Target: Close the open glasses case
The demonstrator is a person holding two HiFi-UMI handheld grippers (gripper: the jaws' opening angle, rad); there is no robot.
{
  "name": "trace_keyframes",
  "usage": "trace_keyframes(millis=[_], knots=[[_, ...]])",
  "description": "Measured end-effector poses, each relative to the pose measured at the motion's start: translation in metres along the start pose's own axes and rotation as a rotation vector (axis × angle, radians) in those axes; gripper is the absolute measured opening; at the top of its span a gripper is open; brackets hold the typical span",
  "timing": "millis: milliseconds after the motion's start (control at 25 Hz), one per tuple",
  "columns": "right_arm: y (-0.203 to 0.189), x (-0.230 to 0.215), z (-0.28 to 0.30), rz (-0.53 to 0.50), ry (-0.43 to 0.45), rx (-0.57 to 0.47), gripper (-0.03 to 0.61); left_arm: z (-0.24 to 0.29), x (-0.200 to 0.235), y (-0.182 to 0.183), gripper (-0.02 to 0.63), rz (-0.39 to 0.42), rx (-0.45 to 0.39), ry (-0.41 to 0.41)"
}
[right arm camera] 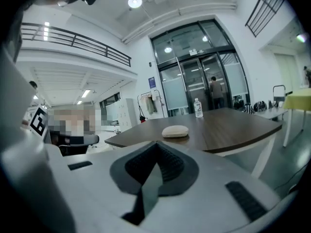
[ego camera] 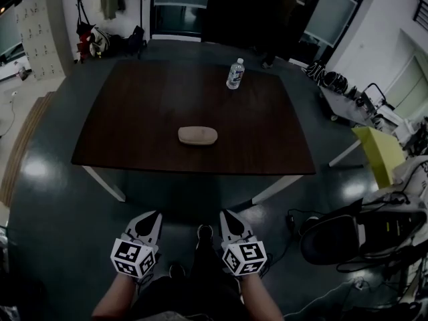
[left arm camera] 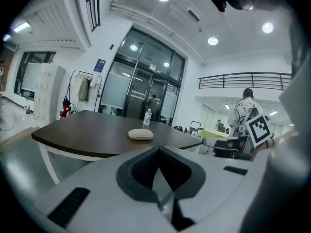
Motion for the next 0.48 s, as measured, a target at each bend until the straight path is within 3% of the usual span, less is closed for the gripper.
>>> trace_keyframes(millis=[120,480], knots=[[0.007,0.006,-0.014,-0.041,-0.014,-0.022,-0.011,-0.007,-0.011,0.005,0.009,0.010,-0.028,-0.013],[0.016,0.020,-0.043,-0.028,-0.017,-0.068,-0.011,-0.028,-0.025,0.001,0.009,0.006,-0.032,-0.042]])
Point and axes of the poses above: the fingertips, and each gripper's own axes: z forward along the fingers, x to its left, y out of its top, the point moved 6 cm from there along -z, backward along the fingers, and after that the axes turned 15 degrees about x, right-handed, at the moved point
